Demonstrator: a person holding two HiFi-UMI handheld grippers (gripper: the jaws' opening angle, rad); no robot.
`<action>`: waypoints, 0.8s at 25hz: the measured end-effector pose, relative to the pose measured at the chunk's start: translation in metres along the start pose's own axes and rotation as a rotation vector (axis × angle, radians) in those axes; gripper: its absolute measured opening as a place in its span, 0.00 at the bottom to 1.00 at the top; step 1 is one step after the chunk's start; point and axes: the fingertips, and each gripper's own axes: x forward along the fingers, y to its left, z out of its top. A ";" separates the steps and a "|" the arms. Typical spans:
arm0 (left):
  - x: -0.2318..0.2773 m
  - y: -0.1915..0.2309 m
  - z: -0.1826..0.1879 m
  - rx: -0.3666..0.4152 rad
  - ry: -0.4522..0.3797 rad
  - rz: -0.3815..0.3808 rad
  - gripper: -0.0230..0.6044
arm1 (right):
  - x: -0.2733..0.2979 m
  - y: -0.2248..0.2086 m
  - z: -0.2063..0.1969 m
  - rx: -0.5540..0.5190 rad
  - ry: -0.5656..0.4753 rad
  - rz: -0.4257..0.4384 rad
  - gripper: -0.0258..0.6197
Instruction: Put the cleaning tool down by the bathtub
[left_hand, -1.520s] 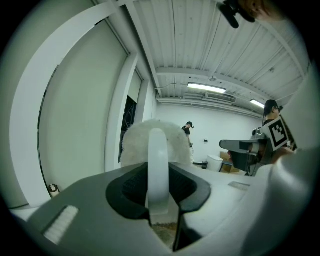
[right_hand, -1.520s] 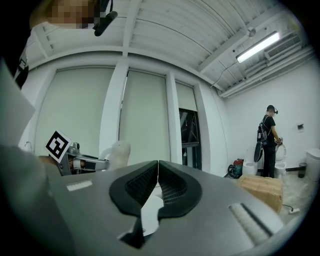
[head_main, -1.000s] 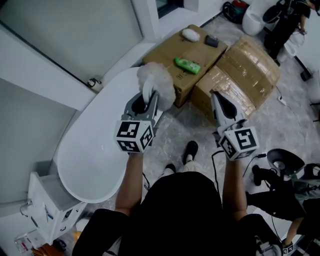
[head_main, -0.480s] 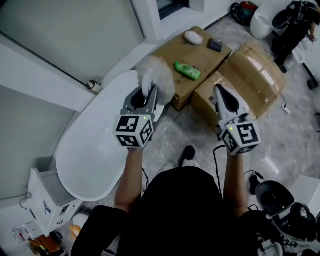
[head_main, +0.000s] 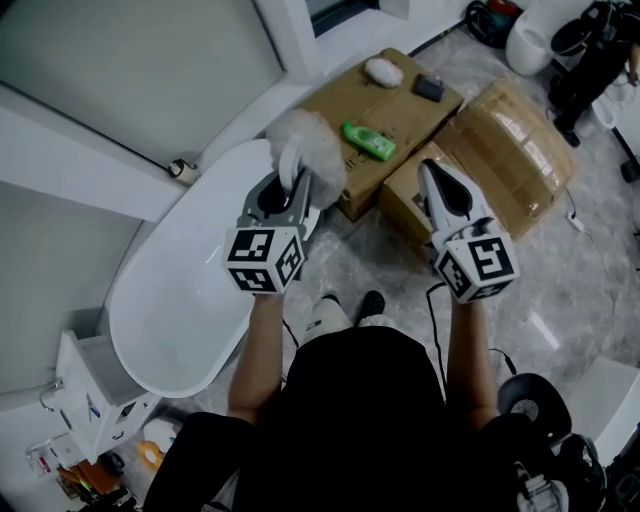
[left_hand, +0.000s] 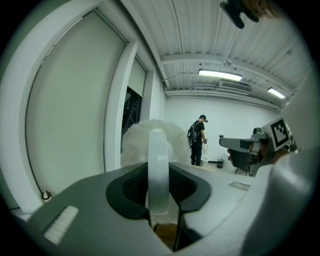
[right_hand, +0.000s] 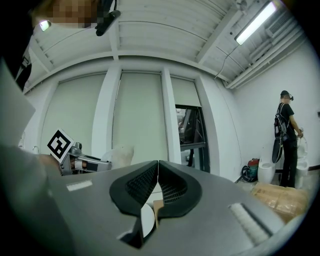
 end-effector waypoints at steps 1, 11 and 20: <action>0.001 0.001 0.001 0.000 0.001 0.005 0.17 | 0.002 -0.001 0.000 0.001 0.002 0.004 0.05; 0.023 0.024 0.001 -0.011 0.008 0.024 0.17 | 0.025 -0.012 -0.007 0.017 0.020 -0.001 0.05; 0.074 0.051 0.002 -0.039 0.018 -0.004 0.17 | 0.072 -0.034 -0.006 0.012 0.041 -0.028 0.05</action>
